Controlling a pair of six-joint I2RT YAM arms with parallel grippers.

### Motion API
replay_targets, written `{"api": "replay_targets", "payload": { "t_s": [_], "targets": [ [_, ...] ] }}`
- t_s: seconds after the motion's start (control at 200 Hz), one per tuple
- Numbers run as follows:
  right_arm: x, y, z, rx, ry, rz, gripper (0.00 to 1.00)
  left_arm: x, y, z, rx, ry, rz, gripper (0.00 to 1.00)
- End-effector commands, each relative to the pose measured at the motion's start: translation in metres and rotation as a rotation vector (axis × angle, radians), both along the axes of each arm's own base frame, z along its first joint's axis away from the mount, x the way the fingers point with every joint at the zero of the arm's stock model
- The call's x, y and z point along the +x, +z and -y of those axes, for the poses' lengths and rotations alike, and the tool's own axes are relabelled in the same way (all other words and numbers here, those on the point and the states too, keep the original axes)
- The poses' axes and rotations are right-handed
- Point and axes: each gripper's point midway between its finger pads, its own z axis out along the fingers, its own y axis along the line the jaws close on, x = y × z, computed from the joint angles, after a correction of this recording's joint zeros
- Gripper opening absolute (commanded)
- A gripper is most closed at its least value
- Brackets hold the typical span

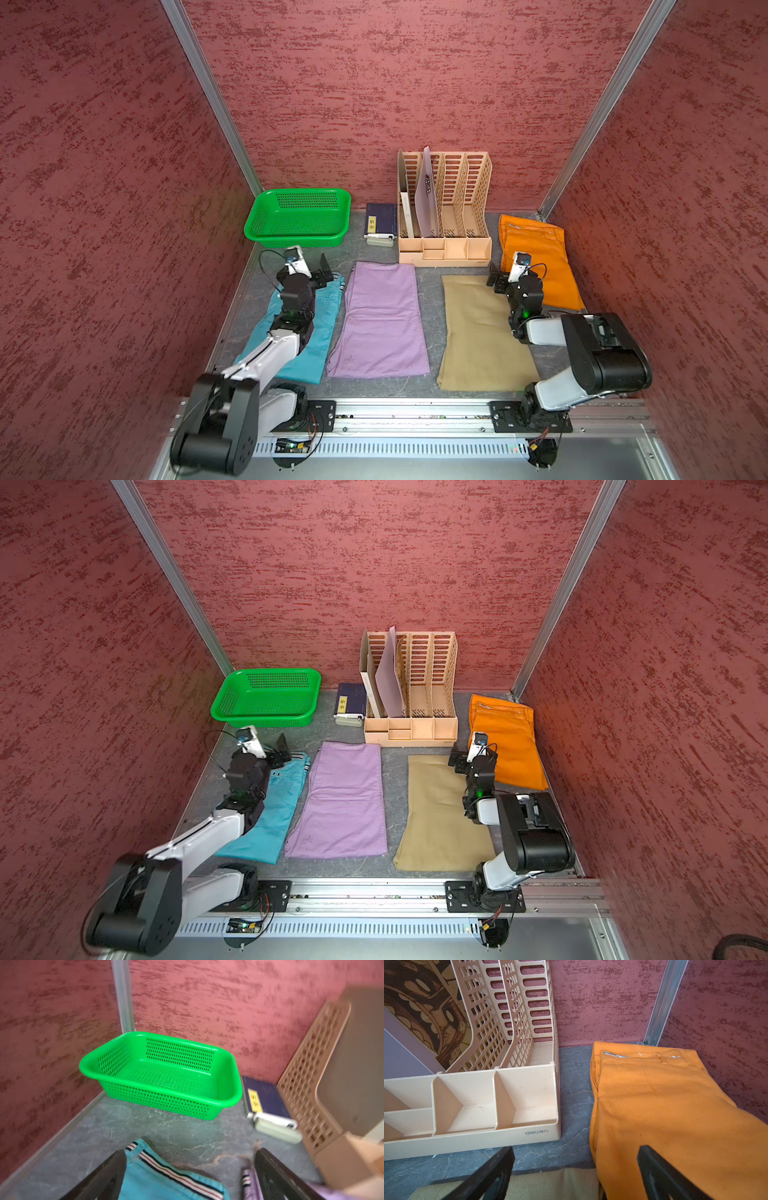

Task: Put the folded long pants in the basket
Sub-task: Pick up the basket at the corner of the board.

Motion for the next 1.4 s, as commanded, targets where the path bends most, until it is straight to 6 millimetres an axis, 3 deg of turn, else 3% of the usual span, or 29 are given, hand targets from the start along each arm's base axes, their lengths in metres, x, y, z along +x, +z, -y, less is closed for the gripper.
{"api": "replay_targets", "payload": {
  "t_s": [0.0, 0.125, 0.28, 0.381, 0.461, 0.606, 0.811, 1.022, 1.157, 1.292, 1.392],
  "targets": [
    [-0.008, 0.022, -0.010, -0.030, 0.048, 0.028, 0.98, -0.013, -0.048, -0.012, -0.393, 0.008, -0.222, 1.00],
    [-0.020, 0.043, 0.001, 0.084, -0.063, -0.056, 0.98, -0.014, -0.066, -0.019, -0.596, 0.054, -0.426, 1.00],
    [-0.040, 0.065, -0.028, 0.113, 0.034, -0.066, 0.98, -0.003, -0.066, -0.014, -0.671, 0.066, -0.535, 1.00],
    [-0.043, 0.068, -0.054, 0.204, 0.148, -0.121, 0.95, 0.008, -0.067, -0.024, -0.716, 0.141, -0.511, 1.00],
    [-0.048, 0.065, -0.079, 0.242, 0.251, -0.202, 0.93, 0.025, -0.068, -0.030, -0.745, 0.172, -0.492, 1.00],
    [-0.064, 0.067, -0.104, 0.273, 0.357, -0.266, 0.93, 0.058, -0.077, -0.035, -0.838, 0.223, -0.505, 0.99],
    [-0.086, 0.057, -0.115, 0.282, 0.417, -0.347, 0.91, 0.106, -0.093, -0.042, -0.920, 0.265, -0.509, 0.93],
    [-0.099, 0.059, -0.119, 0.292, 0.440, -0.363, 0.90, 0.140, -0.108, -0.046, -0.942, 0.300, -0.525, 0.89],
    [-0.102, 0.055, -0.121, 0.297, 0.446, -0.391, 0.90, 0.149, -0.125, -0.044, -0.973, 0.319, -0.568, 0.77],
    [-0.103, 0.049, -0.124, 0.305, 0.454, -0.414, 0.90, 0.156, -0.120, -0.043, -0.939, 0.321, -0.565, 0.62],
    [-0.102, 0.045, -0.124, 0.308, 0.453, -0.431, 0.90, 0.161, -0.114, -0.038, -0.931, 0.308, -0.573, 0.43]
  ]
}}
